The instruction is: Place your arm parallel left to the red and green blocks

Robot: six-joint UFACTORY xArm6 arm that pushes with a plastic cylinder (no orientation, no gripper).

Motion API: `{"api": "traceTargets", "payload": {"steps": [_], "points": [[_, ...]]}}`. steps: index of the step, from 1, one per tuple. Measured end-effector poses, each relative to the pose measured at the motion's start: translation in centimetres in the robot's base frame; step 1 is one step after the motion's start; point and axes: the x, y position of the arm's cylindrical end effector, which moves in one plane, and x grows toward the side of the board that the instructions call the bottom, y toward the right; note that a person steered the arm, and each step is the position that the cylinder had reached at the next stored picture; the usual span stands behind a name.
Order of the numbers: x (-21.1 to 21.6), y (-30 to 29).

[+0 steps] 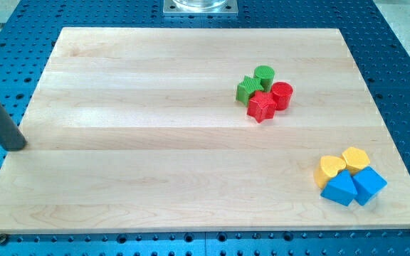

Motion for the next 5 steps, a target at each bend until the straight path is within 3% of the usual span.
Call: {"api": "traceTargets", "payload": {"steps": [3, 4, 5], "points": [[-0.3, 2.6], [-1.6, 10.6], [-1.5, 14.3]]}}
